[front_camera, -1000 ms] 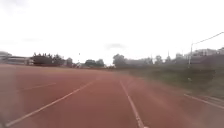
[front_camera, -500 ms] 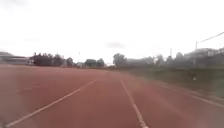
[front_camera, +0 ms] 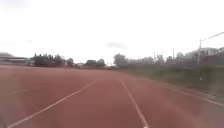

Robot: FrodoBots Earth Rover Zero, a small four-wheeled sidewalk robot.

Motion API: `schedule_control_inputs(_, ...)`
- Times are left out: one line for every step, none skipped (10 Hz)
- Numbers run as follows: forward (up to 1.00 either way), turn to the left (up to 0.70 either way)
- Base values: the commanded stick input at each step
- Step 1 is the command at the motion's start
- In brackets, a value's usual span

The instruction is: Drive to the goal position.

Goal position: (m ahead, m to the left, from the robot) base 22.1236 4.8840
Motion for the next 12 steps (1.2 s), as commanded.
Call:
schedule_control_inputs(0.7,0.0)
schedule_control_inputs(0.7,0.0)
schedule_control_inputs(0.7,0.0)
schedule_control_inputs(0.7,0.0)
schedule_control_inputs(0.7,0.0)
schedule_control_inputs(0.7,0.0)
schedule_control_inputs(0.7,0.0)
schedule_control_inputs(0.7,0.0)
schedule_control_inputs(0.7,0.0)
schedule_control_inputs(0.7,0.0)
schedule_control_inputs(0.7,0.0)
schedule_control_inputs(0.7,0.0)
